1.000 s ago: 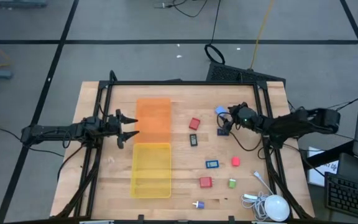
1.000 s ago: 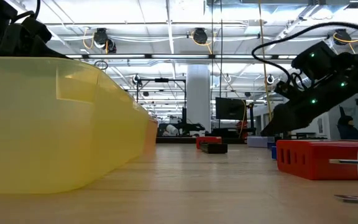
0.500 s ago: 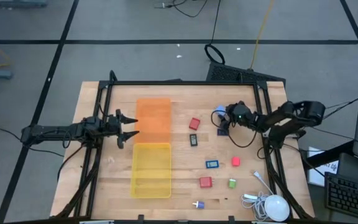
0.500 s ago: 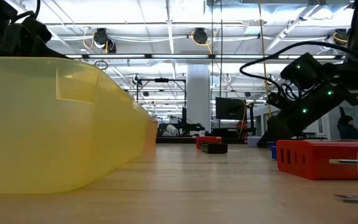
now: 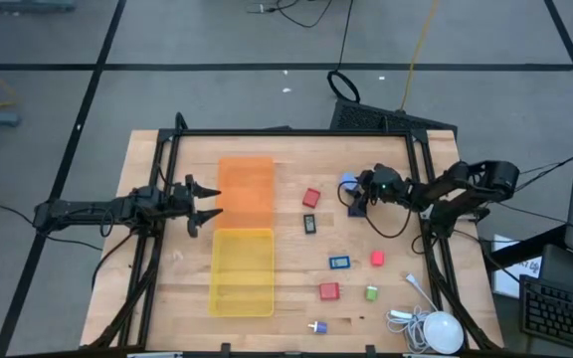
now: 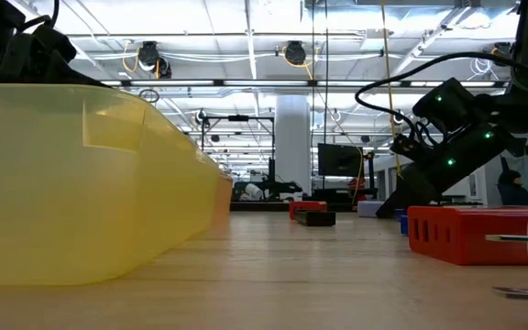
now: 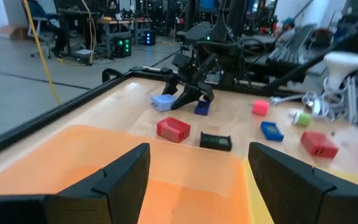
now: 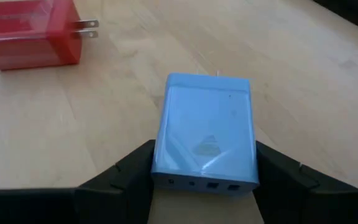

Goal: Sort adapters and digital timers
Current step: Put the light blue adapter into the orange bin

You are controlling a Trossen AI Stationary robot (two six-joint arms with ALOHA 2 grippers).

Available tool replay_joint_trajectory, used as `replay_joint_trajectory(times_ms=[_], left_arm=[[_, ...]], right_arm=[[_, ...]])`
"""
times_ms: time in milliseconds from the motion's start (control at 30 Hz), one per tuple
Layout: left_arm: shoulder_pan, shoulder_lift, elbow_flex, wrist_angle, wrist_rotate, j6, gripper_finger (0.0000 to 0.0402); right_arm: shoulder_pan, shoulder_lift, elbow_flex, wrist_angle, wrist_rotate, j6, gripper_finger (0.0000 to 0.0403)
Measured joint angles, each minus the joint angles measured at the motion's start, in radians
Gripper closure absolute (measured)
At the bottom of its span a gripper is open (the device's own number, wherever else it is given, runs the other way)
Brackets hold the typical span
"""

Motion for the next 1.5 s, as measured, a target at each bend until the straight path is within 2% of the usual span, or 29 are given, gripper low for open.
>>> replay_joint_trajectory(times_ms=[200,333,400,567,733,867,1067,1200,1400,1500], left_arm=[[0.0,0.0,0.0,0.002,0.001,-0.154,0.0128],[0.0,0.0,0.0,0.014,-0.01,-0.169,0.0128],[0.0,0.0,0.0,0.019,-0.05,-0.157,0.0128],[0.0,0.009,0.0,0.049,-0.131,-0.285,0.0128],[0.0,0.058,0.0,0.101,-0.241,-0.416,0.0128],[0.0,0.155,0.0,0.255,-0.239,-0.374,0.0128],[0.0,0.372,0.005,0.549,-0.206,-0.25,0.0128],[0.0,0.551,0.073,0.587,-0.204,-0.149,0.0128],[0.0,0.817,0.265,0.591,-0.199,0.047,0.0128],[0.0,0.934,0.375,0.591,-0.148,0.134,0.0128]], right_arm=[[0.037,-0.108,0.04,0.027,-0.079,0.021,0.0198],[0.113,-0.201,0.112,0.0,-0.148,-0.013,0.0198],[0.167,-0.246,0.156,-0.033,-0.146,-0.037,0.0198],[0.308,-0.269,0.288,-0.098,-0.022,-0.194,0.0198],[0.405,-0.216,0.446,-0.194,0.103,-0.367,0.0198],[0.44,-0.162,0.523,-0.168,0.193,-0.443,0.0195],[0.456,-0.145,0.541,-0.181,0.197,-0.494,0.0194],[0.461,-0.145,0.541,-0.184,0.194,-0.501,0.0194],[0.459,-0.145,0.541,-0.164,0.166,-0.528,0.0194],[0.459,-0.145,0.541,-0.159,0.165,-0.527,0.0193]])
